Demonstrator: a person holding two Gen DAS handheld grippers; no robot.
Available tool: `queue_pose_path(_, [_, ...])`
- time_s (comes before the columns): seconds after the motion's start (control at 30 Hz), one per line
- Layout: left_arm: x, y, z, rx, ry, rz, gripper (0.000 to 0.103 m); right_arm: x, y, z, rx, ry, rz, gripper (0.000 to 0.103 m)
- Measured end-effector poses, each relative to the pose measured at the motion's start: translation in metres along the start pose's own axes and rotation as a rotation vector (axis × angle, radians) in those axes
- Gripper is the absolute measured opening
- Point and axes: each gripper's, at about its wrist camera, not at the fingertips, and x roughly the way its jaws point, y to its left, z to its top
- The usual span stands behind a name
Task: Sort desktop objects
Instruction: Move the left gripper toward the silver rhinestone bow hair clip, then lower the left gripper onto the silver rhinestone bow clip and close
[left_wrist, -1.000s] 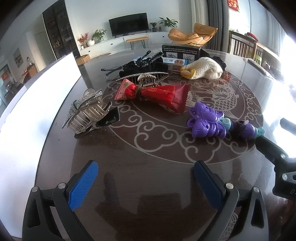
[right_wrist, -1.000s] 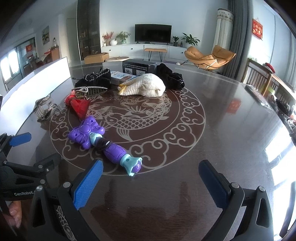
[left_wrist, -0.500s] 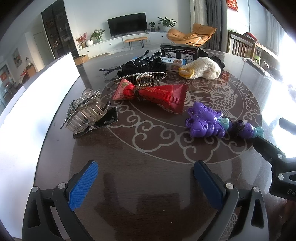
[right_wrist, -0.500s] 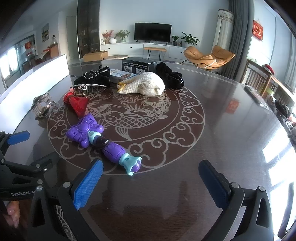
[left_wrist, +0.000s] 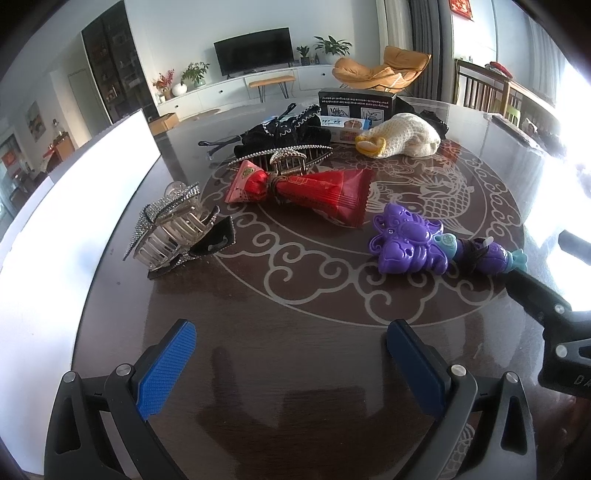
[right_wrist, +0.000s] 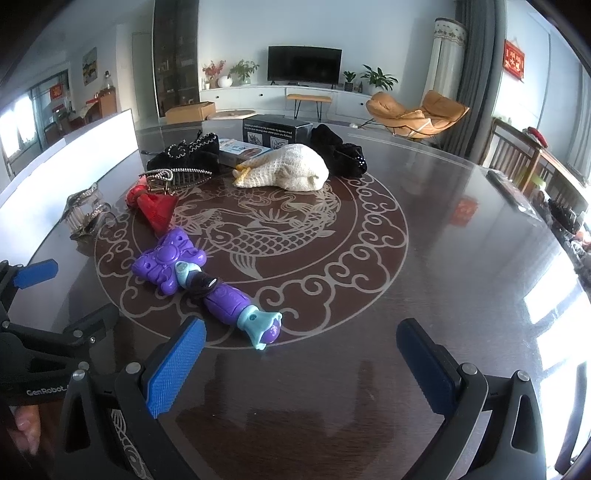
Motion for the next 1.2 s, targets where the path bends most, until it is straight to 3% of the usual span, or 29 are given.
queue_pose_path(0.8, [0.008,0.01,0.001,-0.053,0.049,-0.109,0.103,0.013,0.02,-0.001,-0.107,0.058,-0.079,0.103])
queue_pose_path(1.2, [-0.002,0.032,-0.015,0.017,0.054,-0.162,0.103,0.013,0.021,-0.001,-0.114,0.053,-0.108,0.103])
